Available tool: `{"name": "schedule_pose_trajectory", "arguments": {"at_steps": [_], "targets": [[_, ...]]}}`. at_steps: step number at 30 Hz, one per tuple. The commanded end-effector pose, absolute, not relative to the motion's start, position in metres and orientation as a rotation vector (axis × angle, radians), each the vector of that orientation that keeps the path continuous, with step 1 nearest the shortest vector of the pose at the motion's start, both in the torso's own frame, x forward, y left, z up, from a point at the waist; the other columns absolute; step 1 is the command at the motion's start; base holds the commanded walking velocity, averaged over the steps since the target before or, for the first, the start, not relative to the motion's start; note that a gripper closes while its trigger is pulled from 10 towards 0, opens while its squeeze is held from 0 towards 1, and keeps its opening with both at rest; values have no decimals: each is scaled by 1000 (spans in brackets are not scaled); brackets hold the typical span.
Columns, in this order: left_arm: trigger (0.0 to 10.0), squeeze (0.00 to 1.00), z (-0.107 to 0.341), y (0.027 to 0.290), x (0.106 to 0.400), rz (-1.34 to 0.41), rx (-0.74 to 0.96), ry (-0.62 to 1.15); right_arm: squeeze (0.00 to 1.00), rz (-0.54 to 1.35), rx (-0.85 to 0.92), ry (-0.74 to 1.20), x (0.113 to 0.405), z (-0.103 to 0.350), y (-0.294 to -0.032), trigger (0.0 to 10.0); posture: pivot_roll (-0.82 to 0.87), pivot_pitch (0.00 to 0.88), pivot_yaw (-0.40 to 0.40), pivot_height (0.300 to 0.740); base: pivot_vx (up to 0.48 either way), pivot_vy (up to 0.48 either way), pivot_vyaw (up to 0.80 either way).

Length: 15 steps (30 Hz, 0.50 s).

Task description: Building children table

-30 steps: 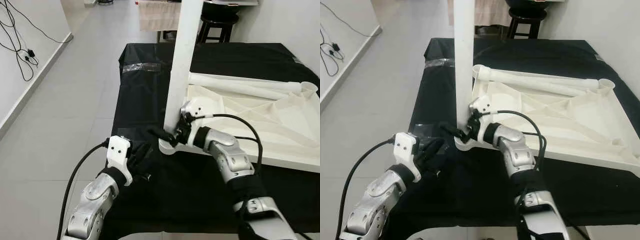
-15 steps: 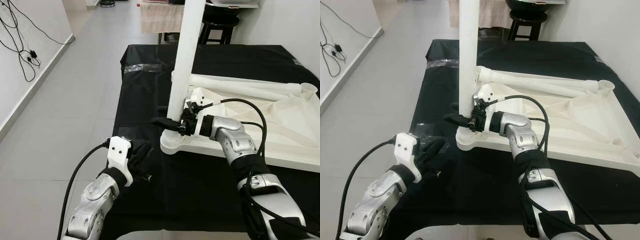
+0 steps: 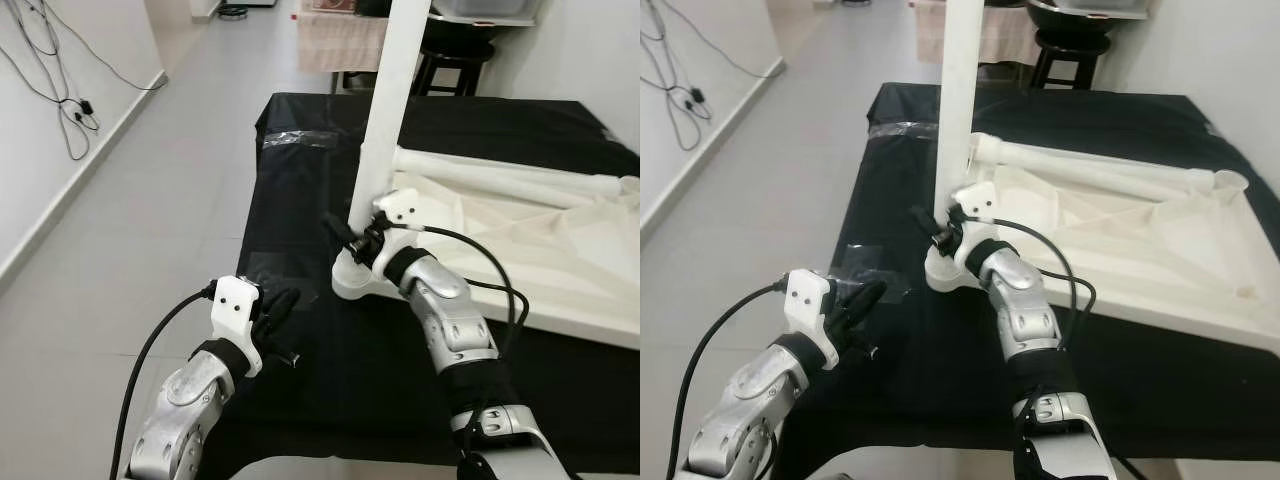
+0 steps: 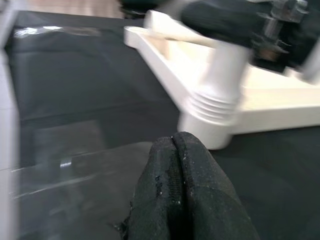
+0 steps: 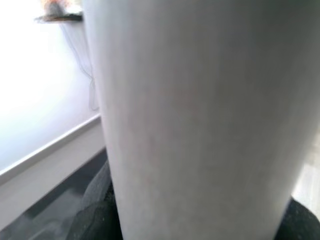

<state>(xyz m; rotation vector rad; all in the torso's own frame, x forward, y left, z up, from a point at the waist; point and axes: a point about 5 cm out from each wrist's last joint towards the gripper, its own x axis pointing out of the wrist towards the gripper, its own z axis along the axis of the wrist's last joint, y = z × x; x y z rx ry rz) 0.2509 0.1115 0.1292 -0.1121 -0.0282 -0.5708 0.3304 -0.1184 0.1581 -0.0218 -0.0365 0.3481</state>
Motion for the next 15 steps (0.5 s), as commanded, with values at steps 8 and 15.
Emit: {"name": "schedule_pose_trajectory", "arguments": {"at_steps": [8, 15], "targets": [[10000, 0, 128, 112, 243, -591, -78, -14, 0, 350, -64, 88, 341, 135, -118, 0, 45, 95, -4, 740, 0, 0, 0], [10000, 0, 127, 102, 226, -658, -72, 0, 1000, 450, -63, 42, 343, 150, -113, 10000, 51, 94, -9, 740, 0, 0, 0]]}}
